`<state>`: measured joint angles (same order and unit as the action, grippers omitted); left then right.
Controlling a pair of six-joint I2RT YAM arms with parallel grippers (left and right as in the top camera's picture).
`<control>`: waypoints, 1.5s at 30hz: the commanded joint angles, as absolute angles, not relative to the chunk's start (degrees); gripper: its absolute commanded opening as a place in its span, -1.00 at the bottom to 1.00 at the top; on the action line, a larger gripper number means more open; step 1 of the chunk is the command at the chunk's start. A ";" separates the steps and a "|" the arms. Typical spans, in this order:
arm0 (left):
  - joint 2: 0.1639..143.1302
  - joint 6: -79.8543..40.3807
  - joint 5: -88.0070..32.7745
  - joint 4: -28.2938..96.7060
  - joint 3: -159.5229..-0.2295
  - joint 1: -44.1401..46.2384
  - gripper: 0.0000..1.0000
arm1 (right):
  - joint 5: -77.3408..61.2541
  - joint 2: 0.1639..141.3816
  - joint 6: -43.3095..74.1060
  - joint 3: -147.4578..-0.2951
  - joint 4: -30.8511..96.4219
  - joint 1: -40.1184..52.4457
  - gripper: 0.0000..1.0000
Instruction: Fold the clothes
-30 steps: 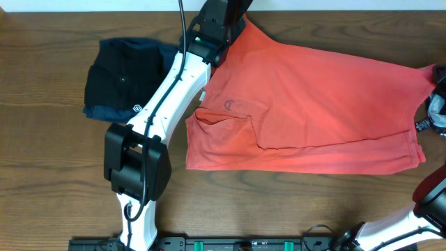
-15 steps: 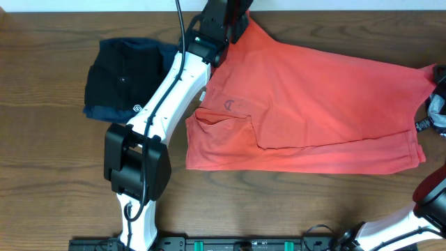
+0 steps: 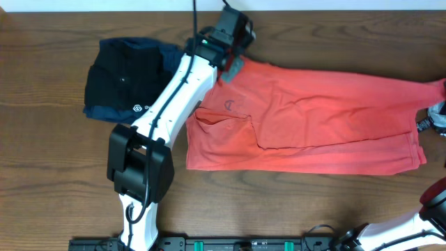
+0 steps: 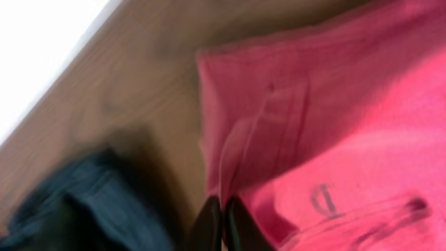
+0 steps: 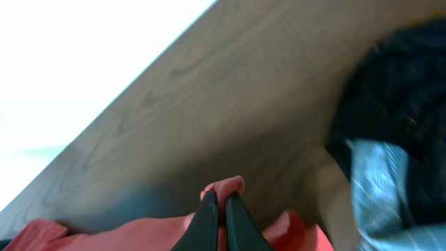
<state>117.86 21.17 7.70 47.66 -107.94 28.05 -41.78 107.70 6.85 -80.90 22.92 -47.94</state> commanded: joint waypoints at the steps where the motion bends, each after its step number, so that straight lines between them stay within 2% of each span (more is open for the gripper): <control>1: 116.90 20.69 6.00 52.60 -108.62 29.34 -0.88 | -43.99 107.79 2.57 -80.90 24.91 -48.84 -0.96; 13: 116.90 20.64 3.99 71.48 -108.62 30.24 -0.88 | -43.75 107.79 2.46 -80.90 27.83 -48.86 -0.97; 17: 116.90 20.47 -0.43 74.83 -108.62 30.26 -0.88 | -36.80 107.79 2.48 -80.90 33.93 -48.84 -0.98; 23: 116.90 20.49 -2.26 74.91 -108.60 30.24 -0.87 | -31.44 107.79 1.63 -80.90 37.78 -48.82 -0.97; 25: 116.90 20.49 -2.26 74.74 -108.60 30.24 -0.87 | -30.81 107.79 1.61 -80.90 39.13 -48.80 -0.90; 34: 116.90 20.49 -2.20 74.78 -108.60 30.24 -0.85 | -24.80 107.79 1.67 -80.90 43.11 -48.80 -0.95; 35: 116.90 20.49 -2.20 74.78 -108.60 30.24 -0.78 | -24.18 107.79 1.72 -80.90 43.16 -48.80 -0.95; 36: 116.90 20.49 -2.20 74.87 -108.60 30.24 -0.72 | -23.97 107.79 1.87 -80.90 43.13 -48.80 -0.80; 37: 116.90 20.49 -2.15 75.02 -108.60 30.24 -0.57 | -23.94 107.79 1.85 -80.90 43.16 -48.80 -0.32; 38: 116.90 20.53 -2.13 75.20 -108.60 30.24 -0.53 | -23.97 107.79 1.89 -80.90 43.22 -48.80 0.34; 39: 116.90 20.53 -2.00 75.20 -108.60 30.24 -0.53 | -23.94 107.79 2.33 -80.90 43.31 -48.80 0.54; 41: 116.90 20.75 -1.69 75.18 -108.60 30.17 -0.49 | -23.73 107.79 2.72 -80.90 43.33 -48.82 0.60; 45: 116.90 20.69 -0.54 74.87 -108.60 30.13 -0.17 | -20.75 107.79 3.33 -80.88 43.35 -48.84 0.75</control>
<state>117.86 21.04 -1.26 74.72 -107.94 30.44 -23.40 107.70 2.68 -80.88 43.20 -48.73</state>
